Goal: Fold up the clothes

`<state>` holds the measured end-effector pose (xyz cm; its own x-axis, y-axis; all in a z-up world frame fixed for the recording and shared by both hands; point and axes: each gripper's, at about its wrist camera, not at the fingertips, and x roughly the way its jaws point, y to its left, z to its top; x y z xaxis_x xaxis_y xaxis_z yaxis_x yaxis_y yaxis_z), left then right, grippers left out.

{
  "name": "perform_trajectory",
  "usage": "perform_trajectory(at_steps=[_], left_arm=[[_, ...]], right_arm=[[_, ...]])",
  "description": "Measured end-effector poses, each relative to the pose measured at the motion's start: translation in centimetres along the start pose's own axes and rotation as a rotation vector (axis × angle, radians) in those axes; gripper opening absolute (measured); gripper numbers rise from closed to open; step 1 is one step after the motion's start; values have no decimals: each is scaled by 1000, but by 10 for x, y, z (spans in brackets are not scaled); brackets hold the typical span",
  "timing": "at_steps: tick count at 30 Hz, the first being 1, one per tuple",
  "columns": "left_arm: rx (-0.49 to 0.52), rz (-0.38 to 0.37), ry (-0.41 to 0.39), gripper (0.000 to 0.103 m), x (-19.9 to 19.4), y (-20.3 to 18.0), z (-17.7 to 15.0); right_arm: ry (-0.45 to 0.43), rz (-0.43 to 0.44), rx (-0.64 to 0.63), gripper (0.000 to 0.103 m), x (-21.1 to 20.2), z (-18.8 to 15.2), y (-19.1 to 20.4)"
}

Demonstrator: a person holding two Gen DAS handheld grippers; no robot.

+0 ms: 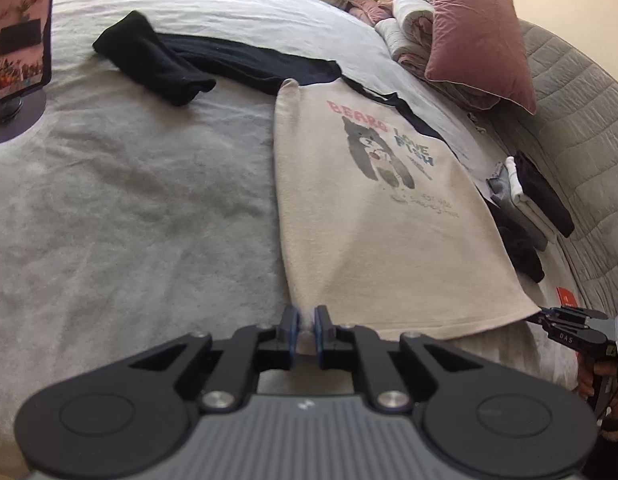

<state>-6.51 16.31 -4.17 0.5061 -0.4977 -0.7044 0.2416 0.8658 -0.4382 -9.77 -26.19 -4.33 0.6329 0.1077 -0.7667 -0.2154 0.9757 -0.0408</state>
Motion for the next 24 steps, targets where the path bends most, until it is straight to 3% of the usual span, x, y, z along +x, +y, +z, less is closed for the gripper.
perform_trajectory(at_steps=[4,10,17,24], left_arm=[[151,-87,-20,16,-6,-23,-5],[368,-182,54,17,9,-63,-23],[502,-146,100,20,38,-85,-48],[623,-118,-4,22,49,-98,-57]], right_arm=[[-12,46,-29,18,-10,-1,5],[-11,179,-69,18,-19,-4,20],[34,267,-169,18,-3,-14,55],[-62,278,-183,18,8,-10,70]])
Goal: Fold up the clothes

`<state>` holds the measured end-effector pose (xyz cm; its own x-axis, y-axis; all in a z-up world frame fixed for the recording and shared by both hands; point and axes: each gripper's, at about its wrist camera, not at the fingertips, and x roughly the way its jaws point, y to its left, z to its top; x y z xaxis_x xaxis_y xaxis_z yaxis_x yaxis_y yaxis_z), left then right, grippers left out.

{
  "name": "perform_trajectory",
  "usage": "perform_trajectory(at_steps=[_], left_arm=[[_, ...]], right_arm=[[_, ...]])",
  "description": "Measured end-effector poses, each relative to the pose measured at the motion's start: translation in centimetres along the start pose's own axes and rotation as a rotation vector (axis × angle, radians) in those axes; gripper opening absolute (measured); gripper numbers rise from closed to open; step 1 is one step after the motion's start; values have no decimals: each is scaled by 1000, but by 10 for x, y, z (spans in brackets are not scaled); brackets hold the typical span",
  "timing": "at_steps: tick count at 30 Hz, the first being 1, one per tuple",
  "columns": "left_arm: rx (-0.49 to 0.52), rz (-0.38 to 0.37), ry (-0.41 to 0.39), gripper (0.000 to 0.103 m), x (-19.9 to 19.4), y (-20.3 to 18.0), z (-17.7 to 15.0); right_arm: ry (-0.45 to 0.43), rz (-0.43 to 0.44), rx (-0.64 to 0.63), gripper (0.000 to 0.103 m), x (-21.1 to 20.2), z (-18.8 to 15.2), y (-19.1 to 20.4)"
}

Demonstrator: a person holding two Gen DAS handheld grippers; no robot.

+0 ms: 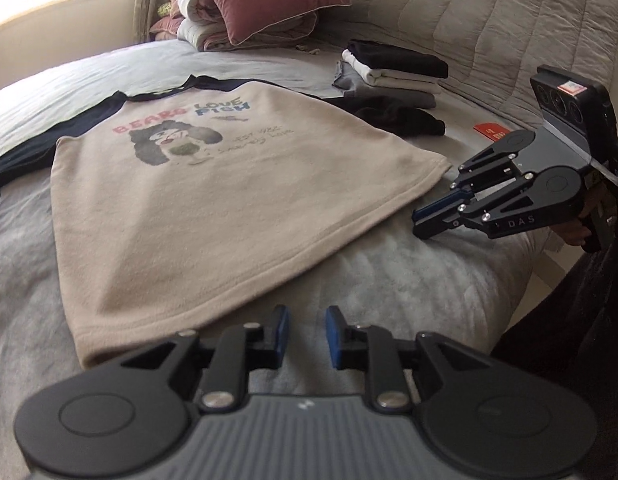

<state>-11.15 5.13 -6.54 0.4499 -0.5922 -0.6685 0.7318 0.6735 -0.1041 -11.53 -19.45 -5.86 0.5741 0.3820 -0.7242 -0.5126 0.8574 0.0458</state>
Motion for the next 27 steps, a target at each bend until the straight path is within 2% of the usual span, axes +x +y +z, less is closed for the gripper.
perform_trajectory(at_steps=[6,11,12,14,27], left_arm=[[103,50,-74,22,8,-13,2],[154,65,-84,27,13,-16,6],[163,66,-86,28,13,-16,7],[181,69,-90,28,15,-17,9],[259,70,-52,35,32,-14,19]], right_arm=[[-103,-8,-18,18,-2,14,2],[-81,-7,-54,21,3,15,3],[-73,-7,-65,24,5,15,4],[-72,-9,-85,38,8,14,6],[-31,-32,-166,36,30,23,7]])
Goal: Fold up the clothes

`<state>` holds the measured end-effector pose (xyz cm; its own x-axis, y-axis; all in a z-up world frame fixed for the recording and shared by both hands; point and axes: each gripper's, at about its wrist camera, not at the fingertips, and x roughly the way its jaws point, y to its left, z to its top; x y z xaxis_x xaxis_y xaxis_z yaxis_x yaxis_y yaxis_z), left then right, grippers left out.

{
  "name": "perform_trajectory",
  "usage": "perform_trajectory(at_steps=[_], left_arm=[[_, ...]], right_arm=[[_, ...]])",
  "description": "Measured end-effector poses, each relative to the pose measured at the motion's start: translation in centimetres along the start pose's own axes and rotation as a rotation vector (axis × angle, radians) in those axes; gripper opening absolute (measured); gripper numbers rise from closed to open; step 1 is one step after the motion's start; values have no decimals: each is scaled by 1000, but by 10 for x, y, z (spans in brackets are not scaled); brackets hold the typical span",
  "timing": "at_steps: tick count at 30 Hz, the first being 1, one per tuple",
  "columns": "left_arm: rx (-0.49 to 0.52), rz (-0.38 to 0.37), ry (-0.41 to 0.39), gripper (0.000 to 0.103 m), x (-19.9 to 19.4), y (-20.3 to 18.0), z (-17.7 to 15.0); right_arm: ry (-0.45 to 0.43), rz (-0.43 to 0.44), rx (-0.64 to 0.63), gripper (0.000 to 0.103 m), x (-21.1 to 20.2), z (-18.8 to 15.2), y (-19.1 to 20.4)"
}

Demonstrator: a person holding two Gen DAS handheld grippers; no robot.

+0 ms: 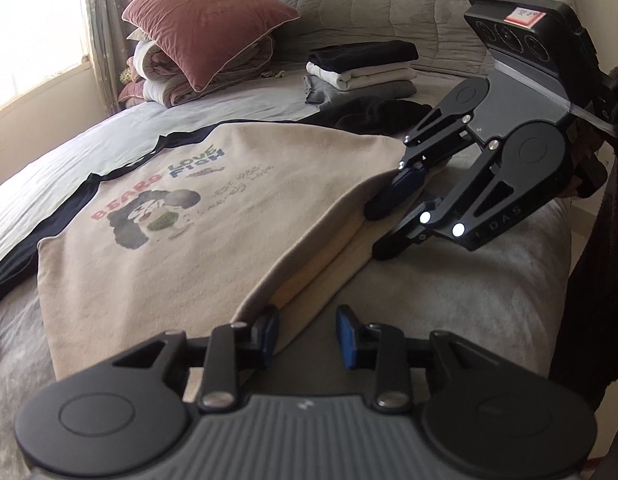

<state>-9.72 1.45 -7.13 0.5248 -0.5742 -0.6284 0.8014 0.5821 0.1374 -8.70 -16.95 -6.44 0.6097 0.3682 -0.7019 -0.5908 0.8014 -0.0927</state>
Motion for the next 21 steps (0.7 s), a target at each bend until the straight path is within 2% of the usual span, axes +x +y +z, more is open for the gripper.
perform_trajectory(at_steps=[3,5,8,9,15,18,21], left_arm=[[-31,-11,10,33,1,4,1],[-46,-6,15,25,1,6,2],[-52,9,20,4,-2,7,3],[-58,-1,16,0,-4,8,4],[-47,-52,15,0,-19,3,3],[-62,-74,47,0,-17,5,0],[-47,-64,54,0,-14,2,-3]], right_arm=[[7,-1,5,21,1,1,-1],[10,-1,16,8,1,2,-2],[13,20,39,6,-5,5,-6],[13,31,43,6,-7,5,-7],[21,74,23,6,-24,5,-5],[38,69,21,6,-21,4,-5],[47,54,4,10,-17,2,-1]])
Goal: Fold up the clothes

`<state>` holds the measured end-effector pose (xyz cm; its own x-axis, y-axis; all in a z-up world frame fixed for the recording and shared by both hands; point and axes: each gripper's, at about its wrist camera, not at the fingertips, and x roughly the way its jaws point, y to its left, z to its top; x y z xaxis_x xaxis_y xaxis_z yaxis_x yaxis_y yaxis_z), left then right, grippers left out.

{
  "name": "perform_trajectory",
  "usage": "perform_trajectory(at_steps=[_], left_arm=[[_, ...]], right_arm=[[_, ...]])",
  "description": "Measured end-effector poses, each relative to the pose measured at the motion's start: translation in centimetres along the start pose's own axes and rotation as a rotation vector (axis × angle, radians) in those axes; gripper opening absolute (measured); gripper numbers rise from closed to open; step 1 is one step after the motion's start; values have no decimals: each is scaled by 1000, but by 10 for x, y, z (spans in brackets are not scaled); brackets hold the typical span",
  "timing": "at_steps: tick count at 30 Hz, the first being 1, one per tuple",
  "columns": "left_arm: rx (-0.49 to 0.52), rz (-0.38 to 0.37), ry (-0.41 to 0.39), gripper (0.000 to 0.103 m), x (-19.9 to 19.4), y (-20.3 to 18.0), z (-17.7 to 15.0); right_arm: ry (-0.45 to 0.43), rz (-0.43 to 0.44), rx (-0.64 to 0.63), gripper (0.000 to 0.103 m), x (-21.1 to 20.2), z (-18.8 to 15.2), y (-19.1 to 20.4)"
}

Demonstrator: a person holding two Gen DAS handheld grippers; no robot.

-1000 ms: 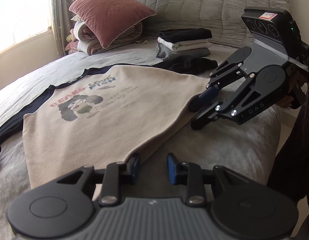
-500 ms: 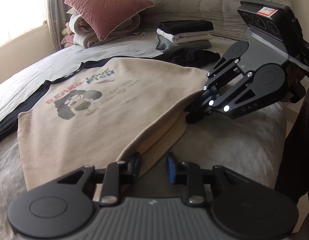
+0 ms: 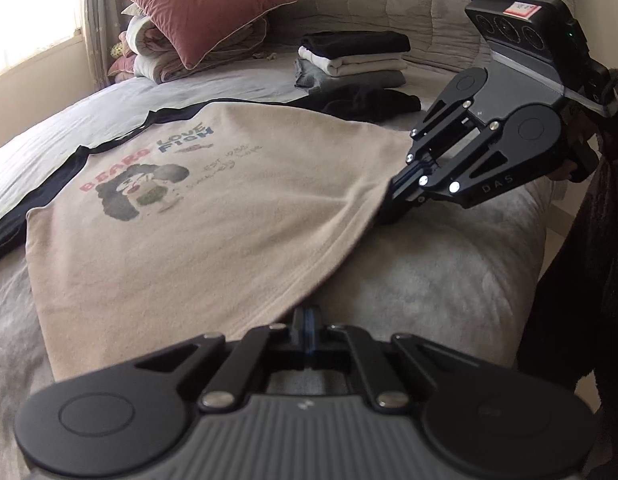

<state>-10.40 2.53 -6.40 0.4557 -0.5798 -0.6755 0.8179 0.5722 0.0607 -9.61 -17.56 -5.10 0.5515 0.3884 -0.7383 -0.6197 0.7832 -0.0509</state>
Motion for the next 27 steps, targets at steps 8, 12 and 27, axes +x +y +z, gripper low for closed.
perform_trajectory(at_steps=[8,12,27], left_arm=[[-112,-102,-128,22,-32,20,7],[-184,-122,-178,29,-39,34,11],[-199,-74,-55,35,19,28,35]], right_arm=[[-59,-40,23,30,-30,-5,-1],[-135,-99,80,41,-55,-12,-12],[-156,-318,396,41,-65,-38,-99]])
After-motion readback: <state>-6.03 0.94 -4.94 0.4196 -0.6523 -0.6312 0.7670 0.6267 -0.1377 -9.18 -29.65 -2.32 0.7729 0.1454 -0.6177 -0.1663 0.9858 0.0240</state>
